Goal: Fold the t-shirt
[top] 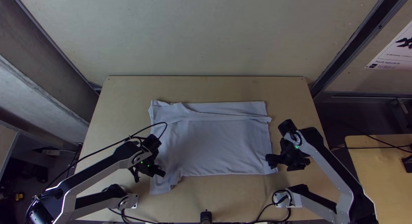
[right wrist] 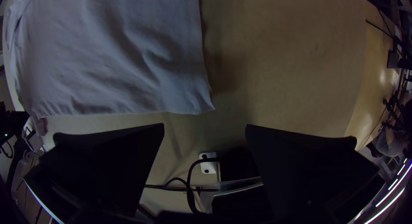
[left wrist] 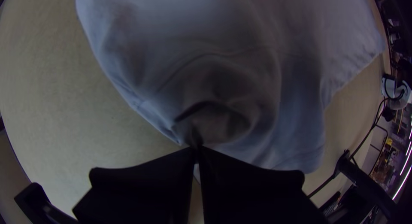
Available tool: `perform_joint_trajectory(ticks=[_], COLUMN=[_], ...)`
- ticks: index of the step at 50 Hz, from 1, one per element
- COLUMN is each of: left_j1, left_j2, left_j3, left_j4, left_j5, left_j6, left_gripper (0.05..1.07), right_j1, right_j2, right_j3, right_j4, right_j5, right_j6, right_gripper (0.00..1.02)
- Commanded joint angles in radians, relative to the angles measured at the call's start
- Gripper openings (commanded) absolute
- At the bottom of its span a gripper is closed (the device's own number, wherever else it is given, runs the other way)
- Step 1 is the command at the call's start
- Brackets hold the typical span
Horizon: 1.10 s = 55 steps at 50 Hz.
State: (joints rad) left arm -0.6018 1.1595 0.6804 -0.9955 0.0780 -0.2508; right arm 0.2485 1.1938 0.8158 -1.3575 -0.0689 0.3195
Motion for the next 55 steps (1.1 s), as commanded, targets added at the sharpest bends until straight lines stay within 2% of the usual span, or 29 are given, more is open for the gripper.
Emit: perform_joint_trajectory(ticks=[1,6,14,24,27,39,55], left_j1=[0.016,0.022,0.048,0.071,0.079,0.105,0.274], left_j2=[-0.029,-0.043,-0.066,-0.078,-0.080,-0.089,-0.127], left_j3=[-0.012,-0.010,-0.013,-0.008,-0.008,-0.005,0.131], left_j4=[-0.011,-0.015,-0.023,-0.034,-0.035,-0.042,-0.124], left_j5=[0.006,0.006,0.006,0.006,0.006,0.006,0.009], left_j6=[-0.011,-0.015,-0.010,-0.005,-0.002,0.005,0.104], left_gripper=[0.08,0.08,0.08,0.08,0.08,0.08,0.08], right_j1=[-0.002,-0.002,-0.003,-0.003,-0.003,0.021,-0.022], right_j2=[0.058,0.096,0.118,0.182,0.188,0.173,0.099], right_j3=[-0.032,-0.050,-0.066,-0.095,-0.102,-0.115,0.005], right_j4=[0.018,0.054,0.120,0.140,0.159,0.218,0.147], right_j5=[-0.005,-0.005,-0.005,-0.008,-0.012,-0.022,-0.022], right_j6=[-0.014,-0.022,-0.037,-0.048,-0.056,-0.082,-0.092], right_gripper=[0.86,0.85,0.67,0.67,0.58,0.02,0.03])
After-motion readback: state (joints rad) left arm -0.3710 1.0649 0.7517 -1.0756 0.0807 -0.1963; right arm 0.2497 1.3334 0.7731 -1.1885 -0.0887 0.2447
